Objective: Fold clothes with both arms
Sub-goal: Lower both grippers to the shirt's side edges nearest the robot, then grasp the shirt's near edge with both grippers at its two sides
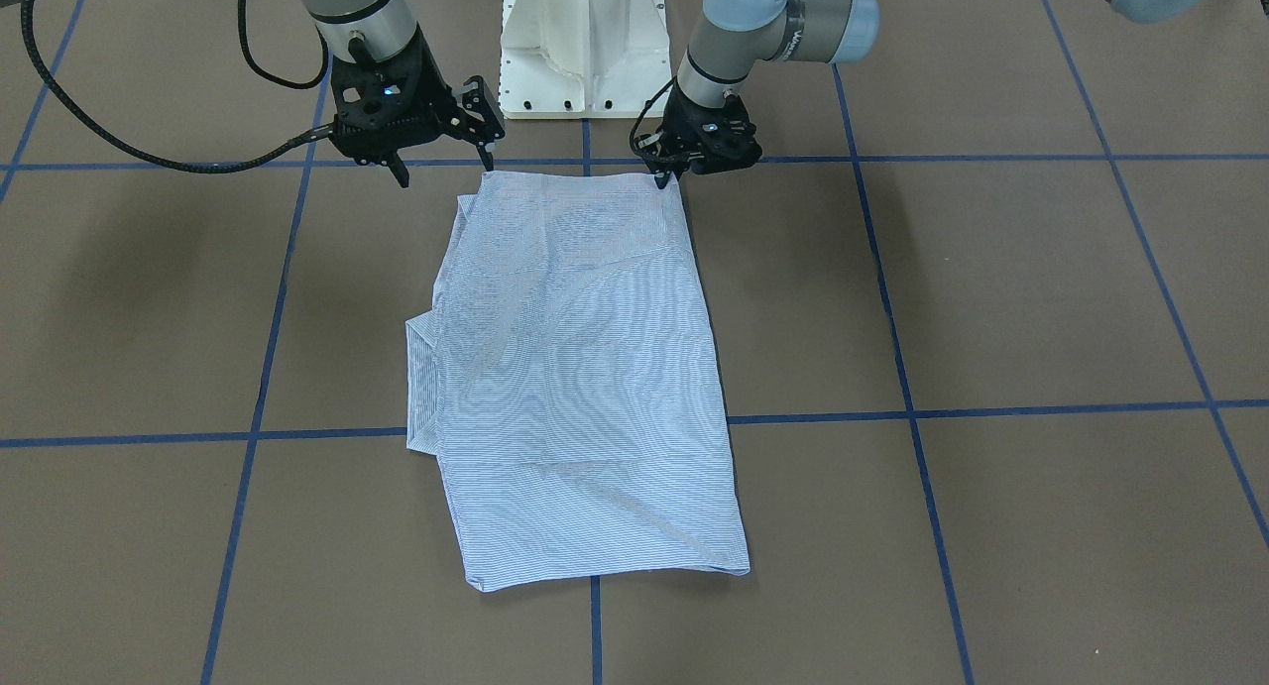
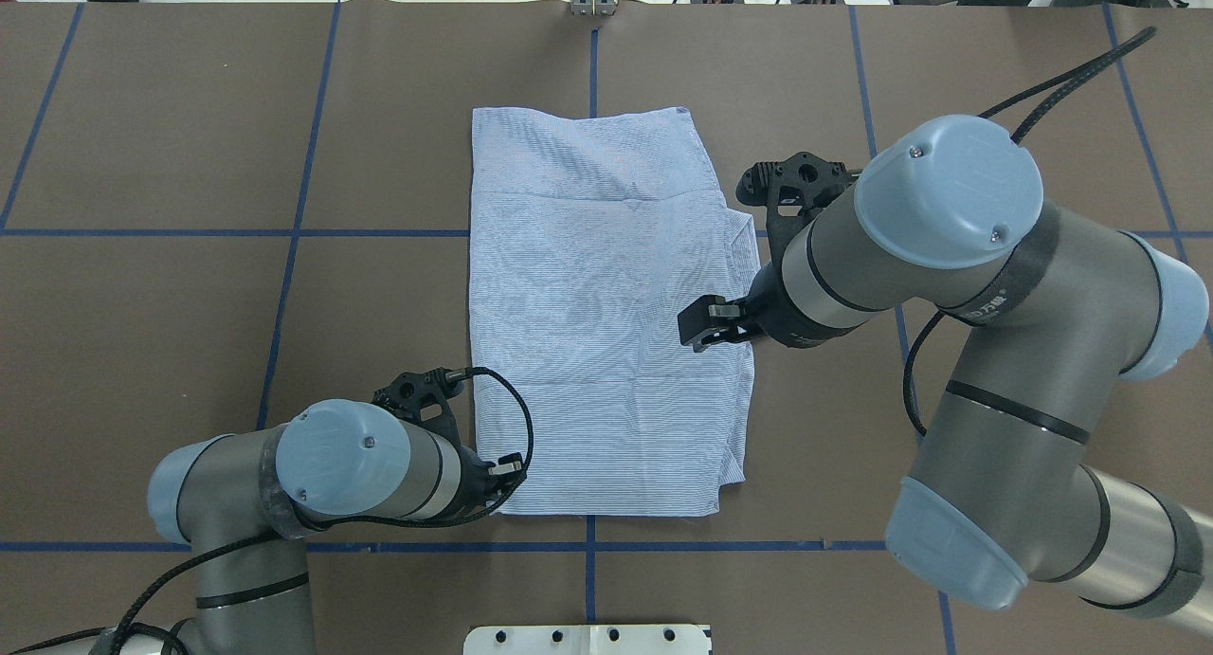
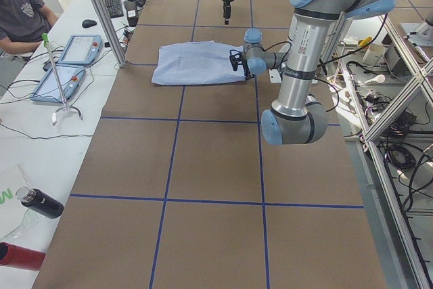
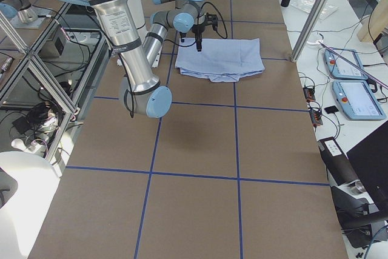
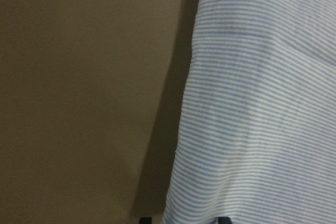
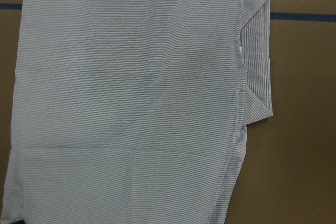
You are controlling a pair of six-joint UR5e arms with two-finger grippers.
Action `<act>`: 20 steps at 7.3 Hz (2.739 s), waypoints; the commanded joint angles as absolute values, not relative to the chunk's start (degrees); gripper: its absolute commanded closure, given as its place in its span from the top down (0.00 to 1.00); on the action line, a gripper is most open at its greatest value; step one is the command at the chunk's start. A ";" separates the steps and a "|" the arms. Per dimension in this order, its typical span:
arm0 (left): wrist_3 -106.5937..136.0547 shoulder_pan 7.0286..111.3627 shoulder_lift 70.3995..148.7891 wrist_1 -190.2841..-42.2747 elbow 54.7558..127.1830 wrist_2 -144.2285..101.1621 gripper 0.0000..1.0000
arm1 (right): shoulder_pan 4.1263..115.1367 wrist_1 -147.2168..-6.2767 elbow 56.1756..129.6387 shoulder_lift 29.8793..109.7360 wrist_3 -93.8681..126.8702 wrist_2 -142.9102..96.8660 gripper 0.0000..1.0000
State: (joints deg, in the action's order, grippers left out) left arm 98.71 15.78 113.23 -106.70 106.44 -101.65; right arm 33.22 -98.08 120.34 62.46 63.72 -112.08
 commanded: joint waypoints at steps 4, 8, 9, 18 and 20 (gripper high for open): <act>98.79 18.02 113.38 -103.80 109.51 -101.95 0.00 | 27.10 -97.39 119.88 63.36 78.08 -109.61 1.00; 98.70 18.46 113.38 -103.80 109.51 -101.95 0.00 | 21.27 -80.62 115.60 70.58 98.93 -103.62 1.00; 98.70 18.72 113.38 -103.80 109.51 -101.95 0.00 | 20.31 -80.33 113.75 70.32 102.10 -103.62 1.00; 98.79 19.07 113.47 -103.80 109.51 -101.87 0.00 | 16.26 -83.30 106.79 66.29 102.13 -99.76 1.00; 98.79 18.99 113.55 -103.89 109.51 -101.87 0.00 | 16.26 -84.46 106.44 66.01 101.95 -99.32 0.99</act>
